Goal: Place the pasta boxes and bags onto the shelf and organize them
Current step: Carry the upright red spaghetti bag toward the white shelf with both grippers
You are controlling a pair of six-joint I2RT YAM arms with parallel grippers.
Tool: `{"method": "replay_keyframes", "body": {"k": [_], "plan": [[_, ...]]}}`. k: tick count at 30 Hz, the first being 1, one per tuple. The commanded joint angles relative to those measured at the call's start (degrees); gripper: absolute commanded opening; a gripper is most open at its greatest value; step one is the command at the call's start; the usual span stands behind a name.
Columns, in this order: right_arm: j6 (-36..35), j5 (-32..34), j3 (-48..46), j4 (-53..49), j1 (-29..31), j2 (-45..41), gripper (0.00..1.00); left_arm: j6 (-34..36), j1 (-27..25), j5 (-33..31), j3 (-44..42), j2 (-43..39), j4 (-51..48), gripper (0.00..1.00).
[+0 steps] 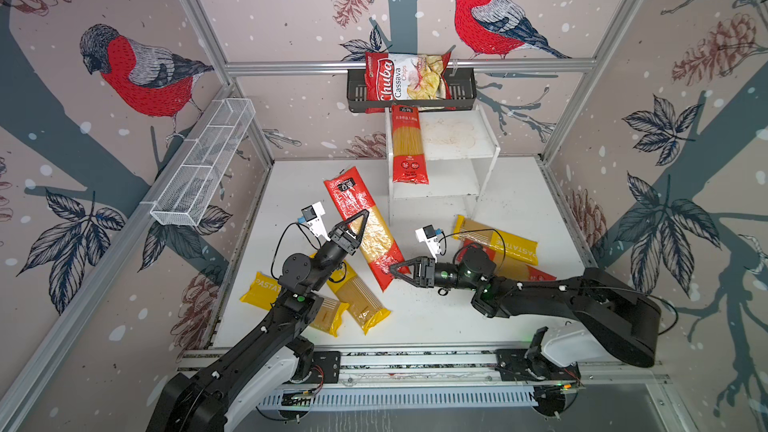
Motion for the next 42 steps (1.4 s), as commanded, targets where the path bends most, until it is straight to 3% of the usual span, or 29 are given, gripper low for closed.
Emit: {"method": "replay_keyframes", "body": {"k": [1,8,12,18,22,29,35,42], "plan": [[3.67,7.19,0.52,8.81,0.29,0.16,0.73,1.47,-2.43,-7.04,1.27,0.05,11.02,0.14],[4.69,11.74,1.03,12.53,2.44,0.99,0.64,6.13,-7.74,-14.34,2.20,1.17,11.38,0.14],[4.08,12.74,1.23,13.04,3.75,1.72,0.58,6.37,-8.68,-15.40,2.51,2.44,13.18,0.14],[3.01,15.26,-0.57,13.26,3.80,0.61,0.34,6.88,-10.02,-15.52,3.24,3.00,12.84,0.17],[0.51,14.96,-0.06,10.63,3.85,-1.34,0.22,7.50,-10.04,-14.45,4.36,1.87,9.97,0.29],[-4.16,12.88,4.06,5.22,3.45,-4.99,0.16,8.03,-10.28,-11.70,6.62,0.32,6.53,0.53],[-6.09,10.50,10.11,0.64,0.63,-7.37,0.14,8.28,-10.29,-8.83,9.03,0.16,4.71,0.64],[-2.29,9.12,16.15,0.36,-4.66,-8.37,0.12,10.21,-10.37,-6.94,10.42,-1.00,2.64,0.72]]}}
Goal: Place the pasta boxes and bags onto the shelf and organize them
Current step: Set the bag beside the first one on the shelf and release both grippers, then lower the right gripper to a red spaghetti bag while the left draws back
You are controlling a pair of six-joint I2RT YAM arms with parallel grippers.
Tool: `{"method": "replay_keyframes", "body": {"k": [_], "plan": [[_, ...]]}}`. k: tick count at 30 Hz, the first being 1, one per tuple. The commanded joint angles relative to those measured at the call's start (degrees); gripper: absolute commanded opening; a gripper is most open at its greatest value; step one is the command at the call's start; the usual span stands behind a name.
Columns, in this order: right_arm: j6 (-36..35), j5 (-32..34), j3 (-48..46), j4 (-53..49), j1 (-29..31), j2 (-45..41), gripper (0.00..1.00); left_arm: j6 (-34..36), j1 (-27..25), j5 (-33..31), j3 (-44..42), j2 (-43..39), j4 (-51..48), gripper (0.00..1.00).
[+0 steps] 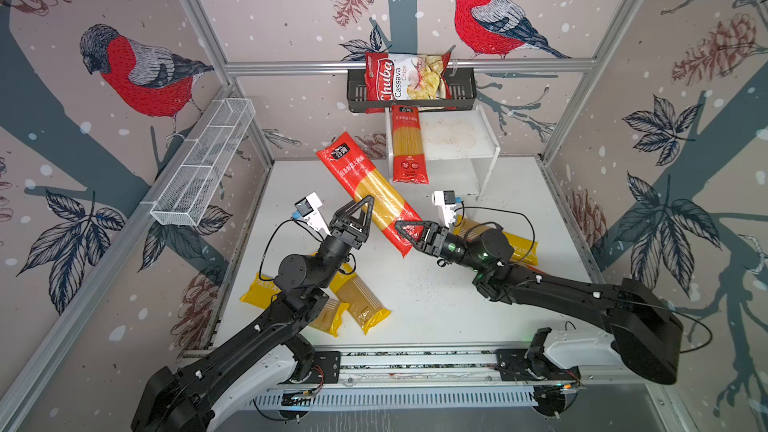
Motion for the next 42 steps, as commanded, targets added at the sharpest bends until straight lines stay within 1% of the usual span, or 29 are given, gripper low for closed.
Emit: {"method": "replay_keyframes", "body": {"k": [1,6,11,13,15,19,20,22,27,31,34,36,39,40,42], "plan": [[1.00,1.96,3.03,5.27,-1.91,-1.37,0.12,1.90,-0.23,3.15,0.76,-0.40,1.06,0.72],[1.78,5.43,4.57,1.45,-4.17,-3.57,0.11,2.04,-0.23,3.78,0.31,-0.42,0.49,0.73],[2.96,13.26,3.12,-5.96,-8.27,-9.65,0.11,2.09,-0.33,3.80,-1.71,-0.28,-0.60,0.73],[3.28,16.39,3.46,-12.10,-10.19,-11.71,0.11,1.78,-0.58,3.58,-2.74,-0.03,-0.67,0.73],[3.33,17.83,4.96,-20.23,-12.73,-12.75,0.11,1.85,-0.84,3.25,-3.69,0.09,-1.64,0.73],[5.77,17.62,5.37,-24.53,-17.85,-12.19,0.11,2.12,-1.92,1.40,-5.69,0.44,-5.00,0.73],[6.07,16.95,6.35,-26.45,-18.93,-11.51,0.11,2.13,-2.25,0.90,-6.12,0.54,-5.80,0.73],[7.26,14.62,7.03,-27.02,-20.78,-10.08,0.11,2.47,-3.24,0.12,-6.89,0.57,-7.08,0.72],[9.58,14.43,8.32,-25.13,-21.42,-7.24,0.14,2.92,-5.22,-1.92,-8.32,0.68,-8.13,0.72],[12.34,13.91,10.41,-24.28,-20.69,-4.60,0.15,2.48,-5.94,-1.74,-8.90,1.98,-6.75,0.72],[13.47,15.63,12.51,-24.50,-19.24,-3.66,0.21,2.54,-6.19,-1.45,-8.70,2.88,-6.01,0.72],[13.83,16.77,13.85,-24.47,-18.27,-1.44,0.30,2.72,-6.26,-1.44,-8.62,3.30,-5.78,0.72],[13.17,17.52,16.41,-25.73,-17.29,-0.01,0.47,2.78,-6.25,-1.42,-8.74,3.51,-5.69,0.72],[12.50,17.08,16.99,-26.02,-17.06,0.48,0.50,2.83,-6.30,-1.44,-8.87,3.49,-5.78,0.72],[11.70,15.51,17.60,-27.48,-17.04,0.58,0.54,2.96,-6.39,-1.58,-8.96,3.21,-6.19,0.72]]}}
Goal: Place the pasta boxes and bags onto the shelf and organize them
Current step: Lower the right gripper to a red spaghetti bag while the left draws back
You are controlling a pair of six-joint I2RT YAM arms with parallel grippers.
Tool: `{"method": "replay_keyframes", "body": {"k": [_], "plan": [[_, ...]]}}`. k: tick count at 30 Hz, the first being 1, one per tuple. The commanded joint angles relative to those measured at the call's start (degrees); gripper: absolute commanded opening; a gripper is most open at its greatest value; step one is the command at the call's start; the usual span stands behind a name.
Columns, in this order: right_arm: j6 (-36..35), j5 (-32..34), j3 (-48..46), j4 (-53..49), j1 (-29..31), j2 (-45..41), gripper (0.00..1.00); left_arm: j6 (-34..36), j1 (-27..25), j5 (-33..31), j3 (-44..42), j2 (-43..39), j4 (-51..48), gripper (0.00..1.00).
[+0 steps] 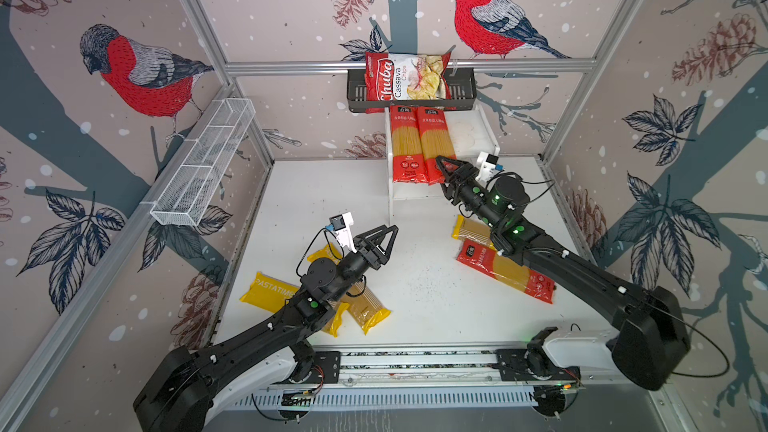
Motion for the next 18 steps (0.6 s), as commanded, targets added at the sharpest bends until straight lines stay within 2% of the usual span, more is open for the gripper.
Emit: {"method": "replay_keyframes", "body": {"k": [1,7,11,18], "plan": [[-1.66,-0.92,0.57,2.31,0.27,-0.32,0.56,1.06,-0.09,-0.54,-0.17,-0.40,1.89,0.72],[-5.54,-3.22,-4.85,-2.07,-0.75,-5.97,0.61,1.78,-0.07,-0.74,-0.24,-0.48,1.18,0.72],[-7.17,-5.30,-6.86,-3.46,-1.10,-8.08,0.59,1.63,-0.03,-0.31,-0.06,0.45,1.78,0.72],[-7.88,-6.97,-4.63,-2.49,-2.55,-5.73,0.32,0.94,-0.38,-0.04,0.21,1.42,2.61,0.72]]}}
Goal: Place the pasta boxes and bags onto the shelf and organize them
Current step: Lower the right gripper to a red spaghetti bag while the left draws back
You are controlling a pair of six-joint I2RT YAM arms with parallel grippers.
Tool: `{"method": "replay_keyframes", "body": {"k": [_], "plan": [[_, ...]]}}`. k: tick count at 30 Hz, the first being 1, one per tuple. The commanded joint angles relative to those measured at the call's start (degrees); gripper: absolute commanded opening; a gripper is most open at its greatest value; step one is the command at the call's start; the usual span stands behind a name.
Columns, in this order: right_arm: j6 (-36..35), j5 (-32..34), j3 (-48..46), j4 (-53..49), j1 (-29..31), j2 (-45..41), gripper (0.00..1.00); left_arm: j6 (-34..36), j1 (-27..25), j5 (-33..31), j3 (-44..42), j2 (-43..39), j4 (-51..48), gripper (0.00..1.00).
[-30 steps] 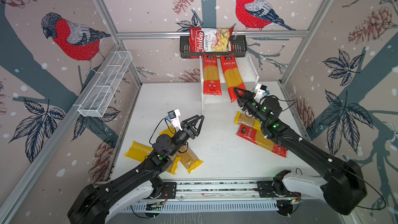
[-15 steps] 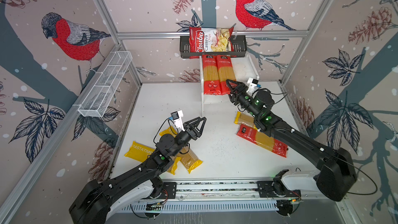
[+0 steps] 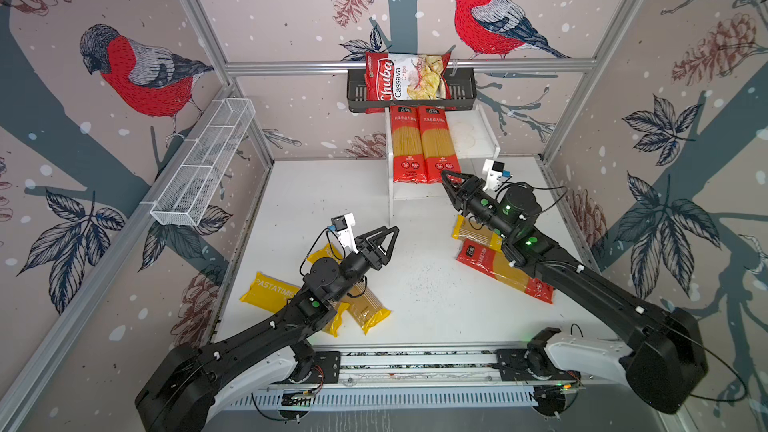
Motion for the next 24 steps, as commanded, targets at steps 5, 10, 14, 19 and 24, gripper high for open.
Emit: {"method": "replay_keyframes", "body": {"k": [5,10,14,19,24], "plan": [[-2.19,-2.75,3.84,1.85,-1.64,2.55,0.23,0.49,-0.49,-0.16,0.19,-1.18,1.17,0.72],[-2.10,-3.59,3.82,2.04,-1.78,4.07,0.23,0.67,-0.57,-0.38,0.02,-1.82,0.69,0.72],[-2.24,-4.37,3.23,1.60,-1.92,3.76,0.35,0.75,-0.57,-0.21,0.11,-1.65,0.53,0.72],[-4.62,-5.19,1.89,-0.93,-2.30,0.50,0.58,2.36,-0.58,-0.61,0.52,-2.90,-2.35,0.72],[-7.93,-7.10,-2.20,-6.70,-3.06,-5.30,0.66,5.91,-2.78,-3.93,0.29,-5.23,-8.18,0.72]]}}
